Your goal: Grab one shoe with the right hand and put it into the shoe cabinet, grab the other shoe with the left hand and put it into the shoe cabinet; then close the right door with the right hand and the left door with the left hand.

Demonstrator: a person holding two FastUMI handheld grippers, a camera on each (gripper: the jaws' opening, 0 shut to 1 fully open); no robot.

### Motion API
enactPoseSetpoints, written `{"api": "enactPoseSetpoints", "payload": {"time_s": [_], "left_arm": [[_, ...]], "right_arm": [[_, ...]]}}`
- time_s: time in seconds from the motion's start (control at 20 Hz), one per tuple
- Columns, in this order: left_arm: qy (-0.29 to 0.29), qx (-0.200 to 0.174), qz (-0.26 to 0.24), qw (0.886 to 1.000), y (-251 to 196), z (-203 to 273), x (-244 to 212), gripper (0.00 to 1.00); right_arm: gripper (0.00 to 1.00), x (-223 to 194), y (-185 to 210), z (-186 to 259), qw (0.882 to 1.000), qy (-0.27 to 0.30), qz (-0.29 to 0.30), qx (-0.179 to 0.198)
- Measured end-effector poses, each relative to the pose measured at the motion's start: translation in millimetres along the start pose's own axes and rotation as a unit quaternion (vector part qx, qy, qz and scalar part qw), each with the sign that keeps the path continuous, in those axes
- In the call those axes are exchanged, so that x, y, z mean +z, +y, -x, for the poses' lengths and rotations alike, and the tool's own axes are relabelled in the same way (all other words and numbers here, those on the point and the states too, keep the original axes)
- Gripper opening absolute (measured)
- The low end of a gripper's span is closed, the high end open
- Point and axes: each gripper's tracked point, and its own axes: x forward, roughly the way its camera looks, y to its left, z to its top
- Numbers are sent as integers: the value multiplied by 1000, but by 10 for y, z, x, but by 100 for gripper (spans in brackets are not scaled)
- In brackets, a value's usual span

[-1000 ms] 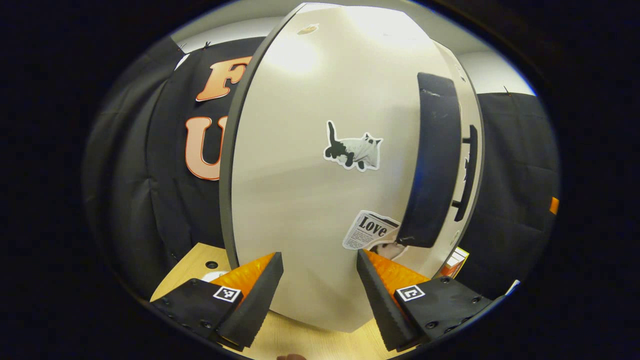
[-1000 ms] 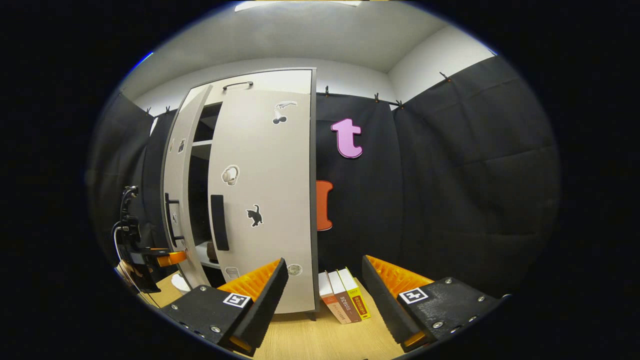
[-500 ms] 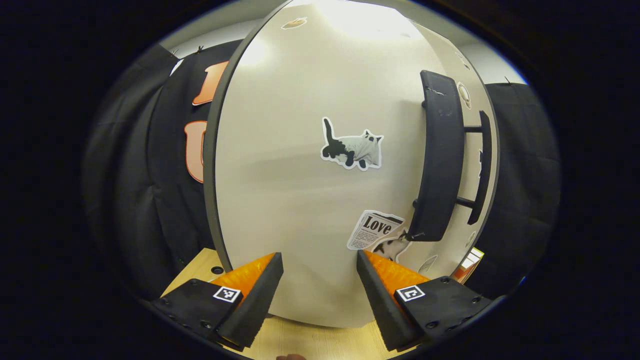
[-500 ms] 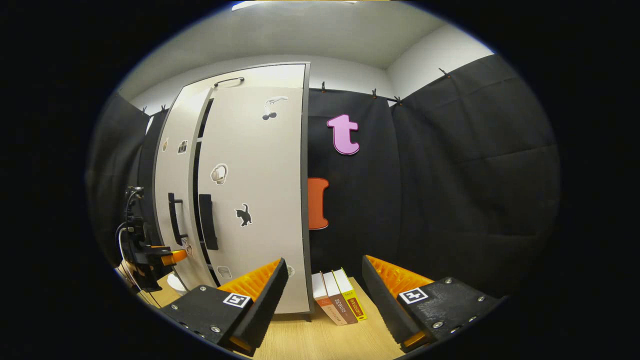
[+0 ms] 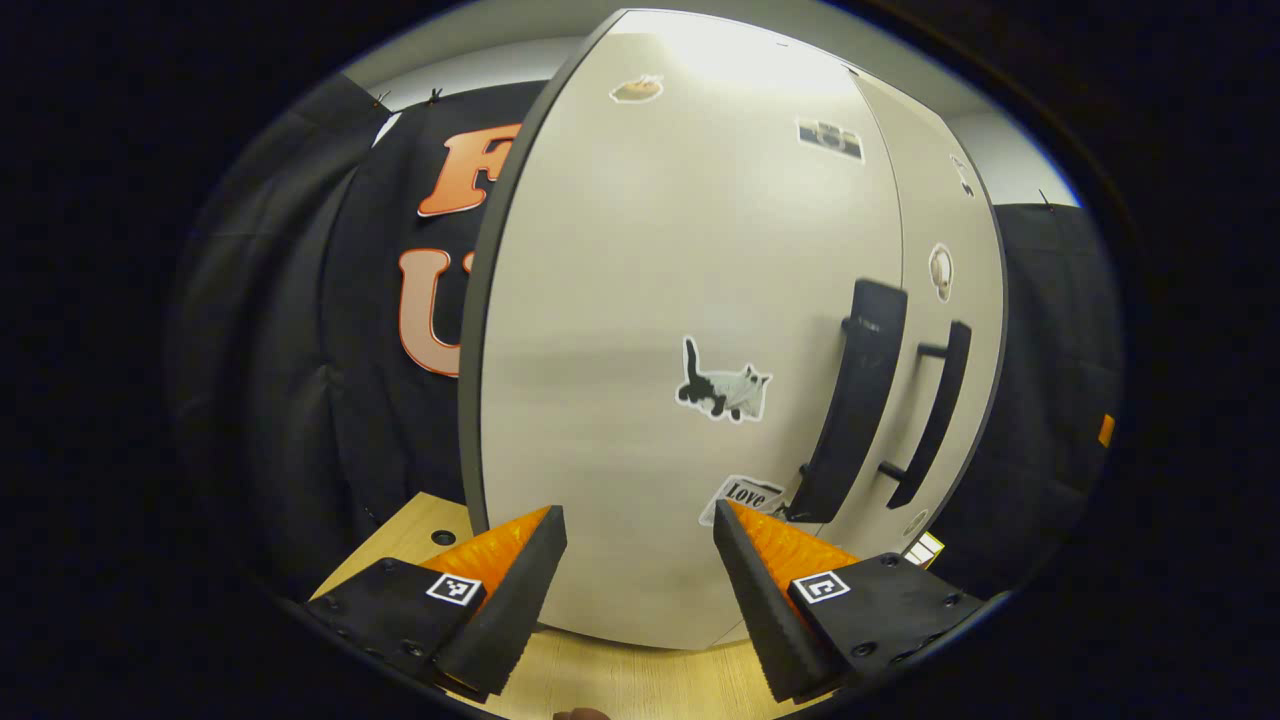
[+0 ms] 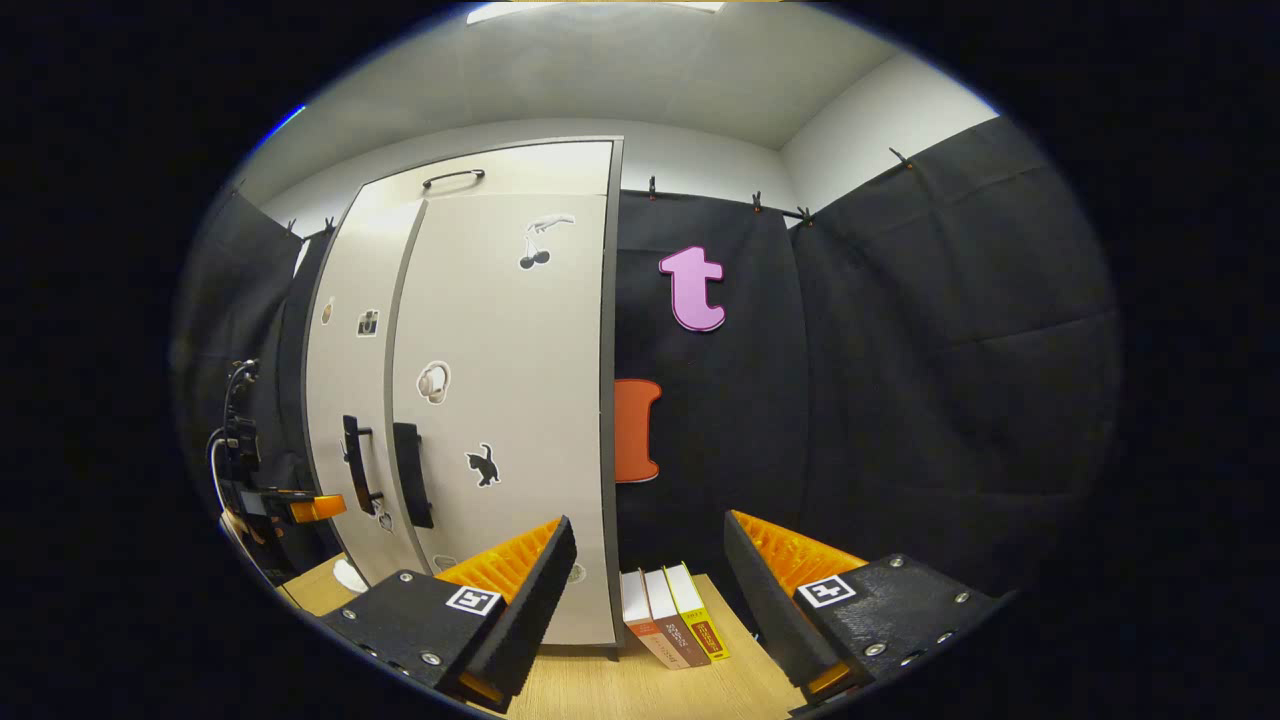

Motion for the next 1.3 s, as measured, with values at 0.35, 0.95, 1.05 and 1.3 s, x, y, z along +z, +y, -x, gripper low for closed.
{"api": "enactPoseSetpoints", "payload": {"time_s": [0.35, 0.95, 1.05, 1.3], "left_arm": [[-73, 20, -39, 996, 225, 768, 968, 97], [-135, 33, -32, 990, 460, 1672, 1674, 94], [-136, 36, -30, 990, 486, 1684, 1676, 97], [-127, 41, -22, 991, 525, 1631, 1585, 97]], "right_arm": [[92, 271, 188, 50, 1000, -8, 3, 25], [92, 411, 444, 130, 998, -17, 3, 61], [92, 397, 459, 128, 998, -15, 4, 63], [92, 394, 448, 119, 998, -16, 11, 63]]}}
